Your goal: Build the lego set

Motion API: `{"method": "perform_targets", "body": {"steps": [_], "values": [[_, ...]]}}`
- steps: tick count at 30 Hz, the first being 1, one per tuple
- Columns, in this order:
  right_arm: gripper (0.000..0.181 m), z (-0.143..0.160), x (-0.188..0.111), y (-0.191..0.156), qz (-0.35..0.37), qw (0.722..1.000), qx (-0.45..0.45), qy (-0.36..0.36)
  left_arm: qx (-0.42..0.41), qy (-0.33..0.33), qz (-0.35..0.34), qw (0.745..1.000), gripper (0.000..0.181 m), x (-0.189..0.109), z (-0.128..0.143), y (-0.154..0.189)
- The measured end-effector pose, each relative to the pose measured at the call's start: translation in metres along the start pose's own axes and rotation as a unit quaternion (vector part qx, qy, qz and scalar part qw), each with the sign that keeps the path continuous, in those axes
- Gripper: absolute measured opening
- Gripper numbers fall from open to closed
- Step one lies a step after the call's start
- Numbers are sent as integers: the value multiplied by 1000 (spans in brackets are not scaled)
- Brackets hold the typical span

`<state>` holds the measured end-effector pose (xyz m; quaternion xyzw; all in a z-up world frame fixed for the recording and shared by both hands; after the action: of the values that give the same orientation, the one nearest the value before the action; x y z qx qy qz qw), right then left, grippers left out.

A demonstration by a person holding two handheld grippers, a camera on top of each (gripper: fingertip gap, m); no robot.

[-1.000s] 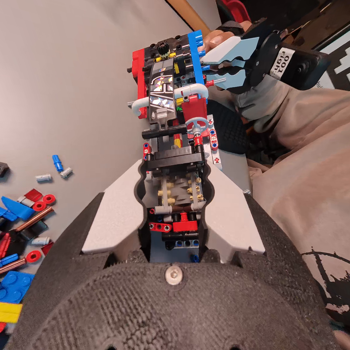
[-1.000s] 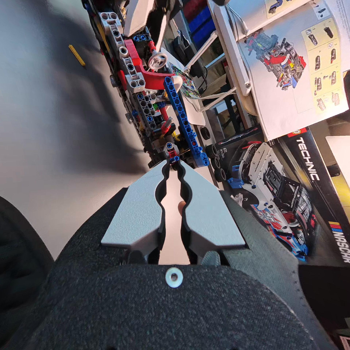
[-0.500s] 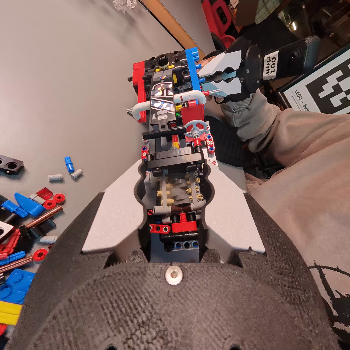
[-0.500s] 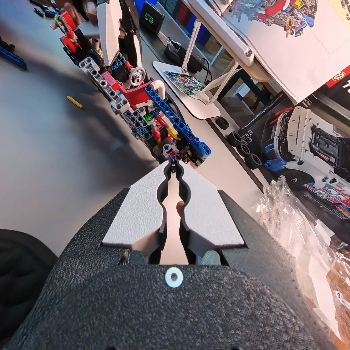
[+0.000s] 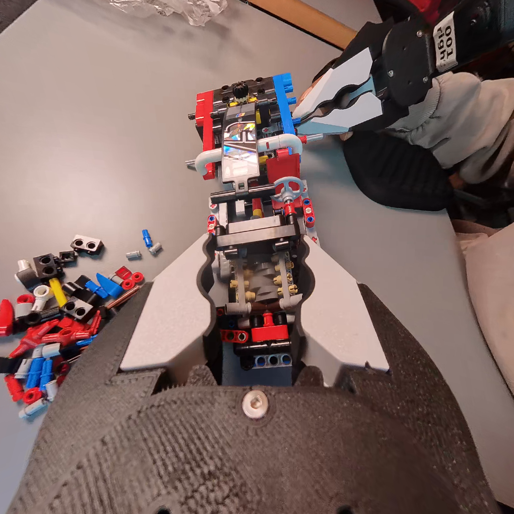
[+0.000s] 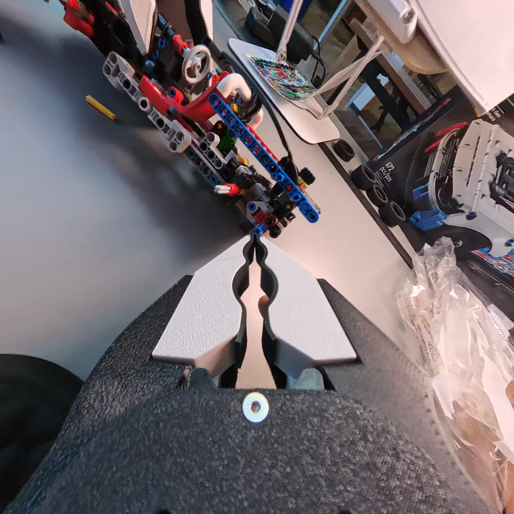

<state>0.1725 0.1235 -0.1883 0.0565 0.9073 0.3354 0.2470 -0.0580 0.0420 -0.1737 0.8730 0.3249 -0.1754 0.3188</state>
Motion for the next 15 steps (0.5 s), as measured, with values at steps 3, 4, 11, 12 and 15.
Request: {"method": "perform_targets", "body": {"steps": [3, 4, 11, 12, 15], "values": [[0, 1, 4, -2, -6, 1000, -8, -20, 20, -5, -17, 1000, 58, -1, 0, -1], [0, 1, 4, -4, -15, 999, -12, -28, 20, -5, -20, 1000, 59, -1, 0, -1], [11, -53, -13, -54, -206, 976, -62, -38, -41, 7, 6, 999, 58, -3, -3, -8], [14, -64, -7, -58, -213, 975, -66, -27, -54, 10, 14, 998, 58, -4, -4, -10], [22, -84, 23, -71, -255, 965, -50, -13, -110, 27, 42, 993, 58, -5, -8, -17]]}}
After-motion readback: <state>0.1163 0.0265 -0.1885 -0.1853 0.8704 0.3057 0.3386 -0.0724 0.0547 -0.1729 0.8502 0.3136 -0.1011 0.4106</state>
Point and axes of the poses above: each gripper's, where its closed fingertips meet, x out along the fingers, z out of its underside, y = z × x across the jaws, the point moved 7 cm from there along -x, back along the fingers, and after that the axes turned 10 degrees about -x, right-handed, at the moved point
